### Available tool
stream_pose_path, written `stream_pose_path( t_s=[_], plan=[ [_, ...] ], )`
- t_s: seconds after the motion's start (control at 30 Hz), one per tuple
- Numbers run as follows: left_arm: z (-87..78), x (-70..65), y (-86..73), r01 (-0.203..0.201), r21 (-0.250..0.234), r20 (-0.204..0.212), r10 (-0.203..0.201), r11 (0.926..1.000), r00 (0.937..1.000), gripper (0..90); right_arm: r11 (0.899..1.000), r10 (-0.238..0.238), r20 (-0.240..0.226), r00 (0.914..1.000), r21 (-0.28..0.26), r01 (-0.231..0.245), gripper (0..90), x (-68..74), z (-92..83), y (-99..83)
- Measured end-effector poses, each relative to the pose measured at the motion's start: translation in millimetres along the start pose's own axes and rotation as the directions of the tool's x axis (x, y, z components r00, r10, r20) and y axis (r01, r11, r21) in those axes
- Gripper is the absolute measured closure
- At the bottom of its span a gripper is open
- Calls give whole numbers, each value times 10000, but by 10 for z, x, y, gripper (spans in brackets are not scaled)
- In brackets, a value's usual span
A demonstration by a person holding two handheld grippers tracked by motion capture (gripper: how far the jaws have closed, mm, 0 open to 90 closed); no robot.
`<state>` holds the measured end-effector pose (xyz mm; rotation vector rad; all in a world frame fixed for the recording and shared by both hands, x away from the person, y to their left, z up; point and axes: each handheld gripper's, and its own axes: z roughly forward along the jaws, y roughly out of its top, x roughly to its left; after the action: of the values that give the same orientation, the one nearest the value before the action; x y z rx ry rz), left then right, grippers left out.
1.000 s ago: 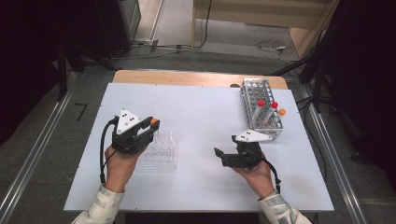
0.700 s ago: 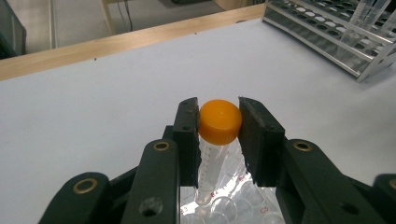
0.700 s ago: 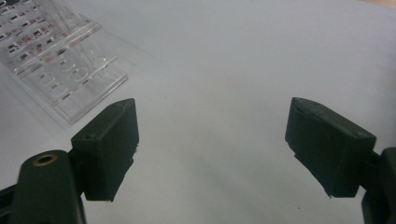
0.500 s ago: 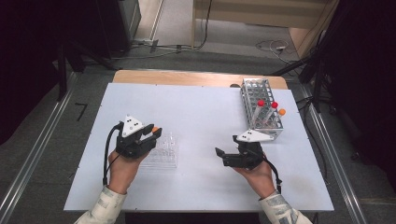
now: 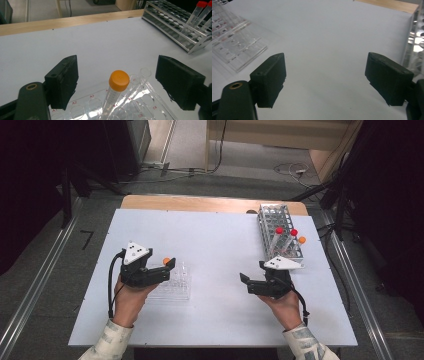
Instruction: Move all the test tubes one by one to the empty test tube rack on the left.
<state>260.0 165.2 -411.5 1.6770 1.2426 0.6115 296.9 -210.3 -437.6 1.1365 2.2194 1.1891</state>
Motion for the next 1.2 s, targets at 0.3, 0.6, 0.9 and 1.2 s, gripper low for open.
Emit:
stream_pose_path(
  t_s=[0.3,0.6,0.9,1.2],
  plan=[
    [13,22,3,148,121,165,-150,9998,9998,129,9990,358,704,9969,-295,-338,152,-287,-133,20],
    [17,55,9,432,171,542,-441,9989,9976,93,9954,754,1640,9836,-713,-644,187,-632,-276,5],
    [27,65,19,719,209,939,-736,9972,9929,71,9903,1135,2745,9549,-1085,-866,259,-892,-336,-26],
    [3,90,34,905,141,1153,-915,9958,9891,52,9890,1440,3521,9248,-837,-1221,403,-1092,-231,-76]
  ],
)
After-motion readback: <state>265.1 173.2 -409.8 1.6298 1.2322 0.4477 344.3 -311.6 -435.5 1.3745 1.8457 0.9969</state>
